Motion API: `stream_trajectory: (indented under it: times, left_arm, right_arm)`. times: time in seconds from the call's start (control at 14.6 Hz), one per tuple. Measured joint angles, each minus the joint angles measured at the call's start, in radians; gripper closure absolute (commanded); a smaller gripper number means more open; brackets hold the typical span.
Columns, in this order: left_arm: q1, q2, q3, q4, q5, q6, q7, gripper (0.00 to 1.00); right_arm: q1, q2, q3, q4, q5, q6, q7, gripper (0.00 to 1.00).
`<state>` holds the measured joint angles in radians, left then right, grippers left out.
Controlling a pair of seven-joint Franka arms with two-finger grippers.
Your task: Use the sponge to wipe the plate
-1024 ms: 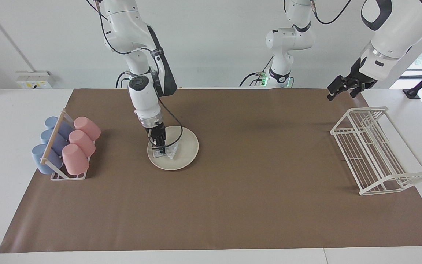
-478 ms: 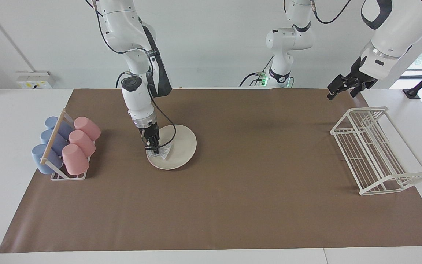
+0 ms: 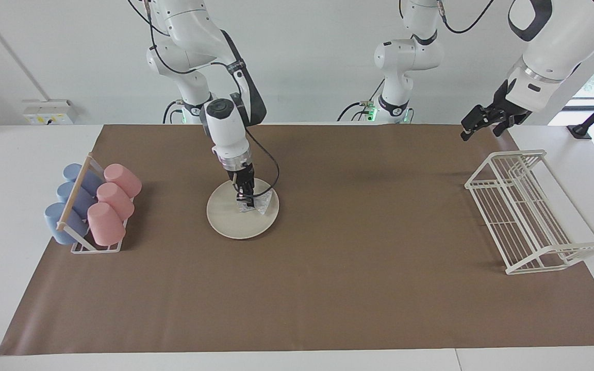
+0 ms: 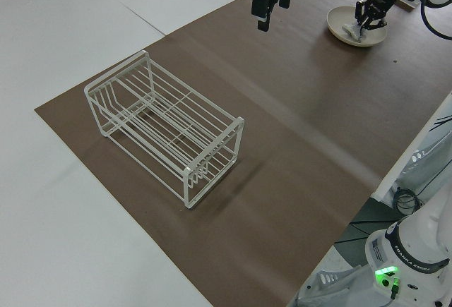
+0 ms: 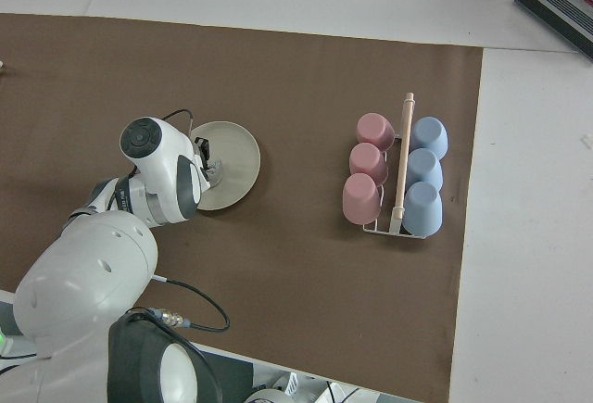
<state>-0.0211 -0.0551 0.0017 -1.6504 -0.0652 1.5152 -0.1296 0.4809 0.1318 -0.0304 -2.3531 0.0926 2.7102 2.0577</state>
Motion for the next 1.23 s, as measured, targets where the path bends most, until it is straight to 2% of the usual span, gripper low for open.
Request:
stream_trajectory:
  times: [0.27, 0.41, 0.61, 0.96, 1.23]
  left_arm:
    - [0.0, 0.0, 0.0, 0.0, 0.0, 0.0, 0.0, 0.0]
    - [0.0, 0.0, 0.0, 0.0, 0.0, 0.0, 0.0, 0.0]
    - [0.0, 0.0, 0.0, 0.0, 0.0, 0.0, 0.0, 0.0]
    - [0.0, 0.0, 0.0, 0.0, 0.0, 0.0, 0.0, 0.0]
    - [0.0, 0.0, 0.0, 0.0, 0.0, -0.001, 0.0, 0.0]
  right_arm:
    - [0.008, 0.005, 0.0, 0.012, -0.001, -0.023, 0.002, 1.0]
    - [0.002, 0.006, -0.002, 0.077, -0.004, -0.183, 0.0, 1.0]
    - [-0.02, 0.005, -0.006, 0.227, -0.005, -0.413, -0.007, 1.0]
    - [0.02, 0.004, 0.003, 0.384, -0.005, -0.603, -0.001, 1.0]
    - [0.062, 0.004, 0.007, 0.588, -0.004, -0.793, 0.018, 1.0]
